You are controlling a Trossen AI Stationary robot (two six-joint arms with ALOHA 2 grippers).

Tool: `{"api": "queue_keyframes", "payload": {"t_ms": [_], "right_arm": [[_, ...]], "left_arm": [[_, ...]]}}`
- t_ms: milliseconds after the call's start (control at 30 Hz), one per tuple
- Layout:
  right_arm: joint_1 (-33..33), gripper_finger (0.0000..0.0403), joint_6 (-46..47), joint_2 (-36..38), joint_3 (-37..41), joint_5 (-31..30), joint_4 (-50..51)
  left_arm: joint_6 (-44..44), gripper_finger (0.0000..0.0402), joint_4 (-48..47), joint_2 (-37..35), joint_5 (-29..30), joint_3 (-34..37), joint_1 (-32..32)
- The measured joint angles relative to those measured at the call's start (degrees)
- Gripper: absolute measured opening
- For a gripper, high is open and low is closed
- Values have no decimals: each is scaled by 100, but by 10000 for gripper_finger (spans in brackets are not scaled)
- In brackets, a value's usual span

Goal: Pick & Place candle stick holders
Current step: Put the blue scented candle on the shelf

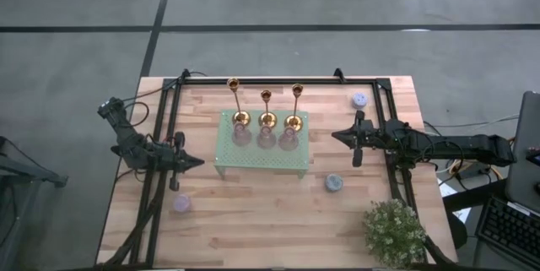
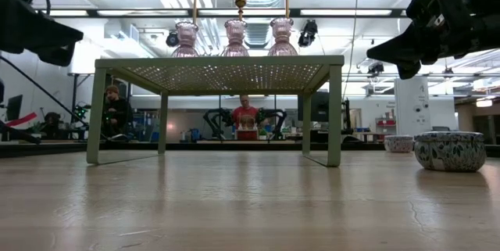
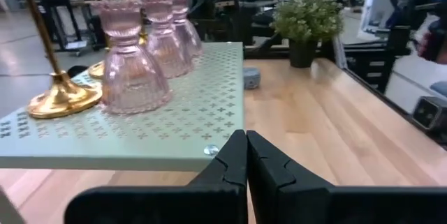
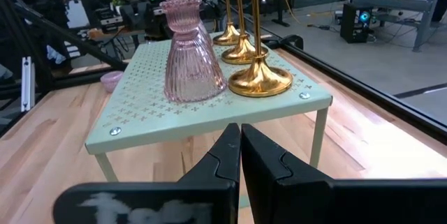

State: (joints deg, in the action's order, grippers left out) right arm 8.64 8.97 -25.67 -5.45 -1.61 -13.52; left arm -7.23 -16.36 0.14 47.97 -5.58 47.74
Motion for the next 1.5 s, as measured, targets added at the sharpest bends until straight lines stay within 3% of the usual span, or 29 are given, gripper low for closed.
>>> {"api": "queue_keyframes", "payload": {"t_ms": [433, 733, 967, 1100, 1300, 1400, 1500], "right_arm": [[1, 8, 9, -1, 0, -1, -537], [-1, 8, 1156, 2, 0, 23, -1261], [-304, 8, 1197, -10, -193, 813, -1615], [-715, 8, 963, -287, -605, 768, -1165], [-982, 8, 306, -1101, -1622, 676, 603], [-977, 8, 755, -1416, -2219, 630, 1572], [-1026, 8, 1262, -1773, -2837, 1118, 2739]], "left_arm": [[-295, 16, -9, 23, 99, 14, 0], [-670, 10, 7, 96, -184, 17, 5], [-655, 11, 7, 96, -185, 20, 0], [-653, 13, 7, 98, -186, 20, 0], [-648, 14, 5, 98, -186, 22, 0], [-647, 14, 4, 98, -186, 22, 0], [-647, 14, 4, 98, -186, 22, 0]]}}
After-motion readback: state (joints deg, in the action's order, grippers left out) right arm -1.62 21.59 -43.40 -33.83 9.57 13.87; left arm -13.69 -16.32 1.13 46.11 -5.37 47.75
